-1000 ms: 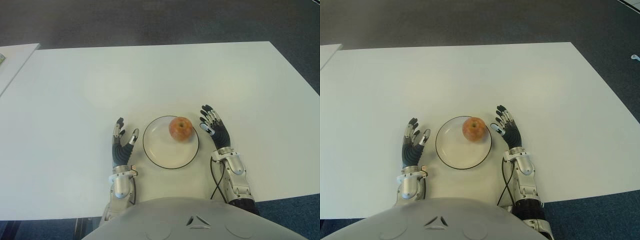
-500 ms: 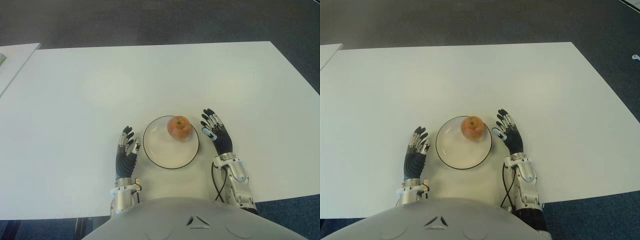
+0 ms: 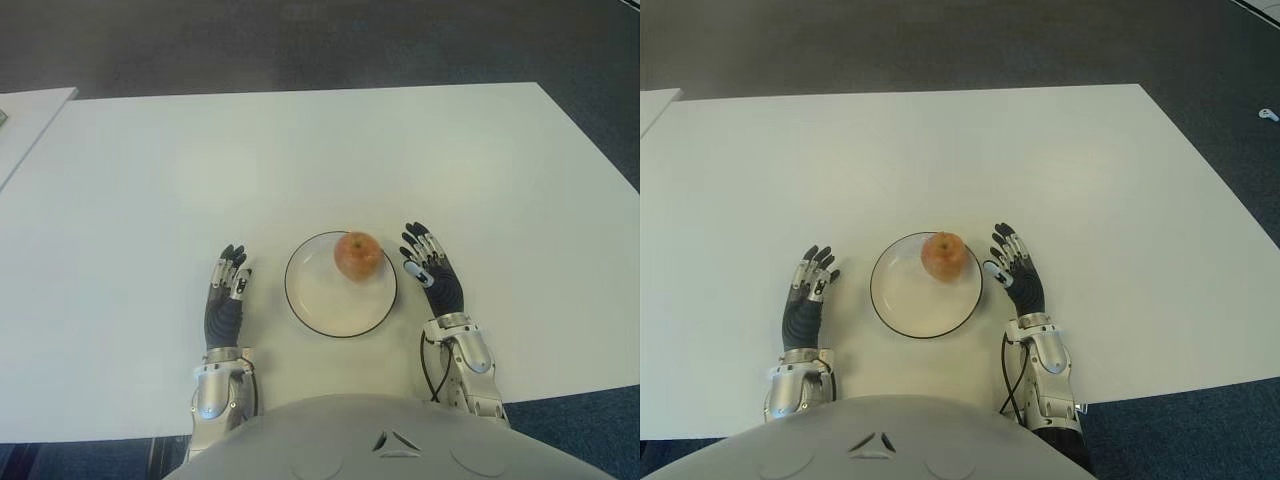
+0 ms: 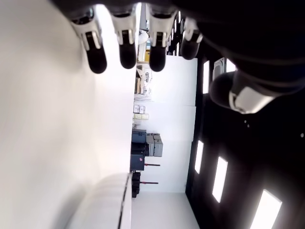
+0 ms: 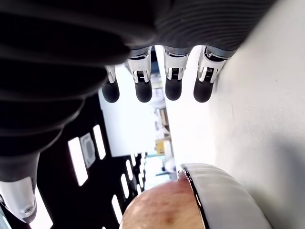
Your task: Put the apples into the plate.
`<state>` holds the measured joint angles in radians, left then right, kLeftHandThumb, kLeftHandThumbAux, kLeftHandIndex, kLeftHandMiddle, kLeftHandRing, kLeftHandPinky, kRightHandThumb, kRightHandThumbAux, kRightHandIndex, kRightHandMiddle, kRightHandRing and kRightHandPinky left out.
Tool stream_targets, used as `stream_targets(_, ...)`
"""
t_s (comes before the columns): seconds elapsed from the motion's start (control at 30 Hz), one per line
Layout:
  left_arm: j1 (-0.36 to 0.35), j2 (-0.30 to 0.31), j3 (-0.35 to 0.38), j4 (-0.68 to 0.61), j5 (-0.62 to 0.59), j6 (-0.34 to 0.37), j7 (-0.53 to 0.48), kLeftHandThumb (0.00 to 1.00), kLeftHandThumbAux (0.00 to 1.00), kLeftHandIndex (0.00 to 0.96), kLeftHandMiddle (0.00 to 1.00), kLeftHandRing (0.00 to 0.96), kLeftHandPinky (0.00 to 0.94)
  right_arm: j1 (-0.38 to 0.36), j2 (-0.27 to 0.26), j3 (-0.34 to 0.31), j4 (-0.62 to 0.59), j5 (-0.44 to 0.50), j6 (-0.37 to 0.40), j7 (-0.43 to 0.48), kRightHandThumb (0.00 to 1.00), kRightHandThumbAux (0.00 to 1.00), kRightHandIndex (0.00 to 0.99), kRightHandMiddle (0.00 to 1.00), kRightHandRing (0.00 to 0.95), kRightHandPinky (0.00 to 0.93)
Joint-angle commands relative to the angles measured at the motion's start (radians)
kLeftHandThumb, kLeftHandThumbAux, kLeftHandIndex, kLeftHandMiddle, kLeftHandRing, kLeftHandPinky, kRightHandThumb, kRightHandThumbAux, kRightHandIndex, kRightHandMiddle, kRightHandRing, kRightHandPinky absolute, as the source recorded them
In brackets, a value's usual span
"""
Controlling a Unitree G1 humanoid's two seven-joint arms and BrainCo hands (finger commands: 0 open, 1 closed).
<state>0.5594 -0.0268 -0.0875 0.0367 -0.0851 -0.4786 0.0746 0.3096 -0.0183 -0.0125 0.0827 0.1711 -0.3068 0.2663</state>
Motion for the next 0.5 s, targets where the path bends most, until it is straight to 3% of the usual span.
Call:
stream_targets(0.03,-0.002,-0.033,-0.005,0.062,0.055,-0.002,0.024,0.09,0.401,0.074,0.132,0.153,0.191,0.018,-0.002,0.0,0.019,0.008,0.031,0.0,0.188,0.59,0.04,0.044,0.0,0.0)
stream_targets(0.5,0.046,-0.064,-0.008,0.017,0.328,0.008,0.187,0.061,0.474,0.045,0.098,0.135,0.198,0.037,0.017,-0.009,0.03,0.041,0.014,0.008,0.187,0.593,0.049,0.035,0.0,0.0)
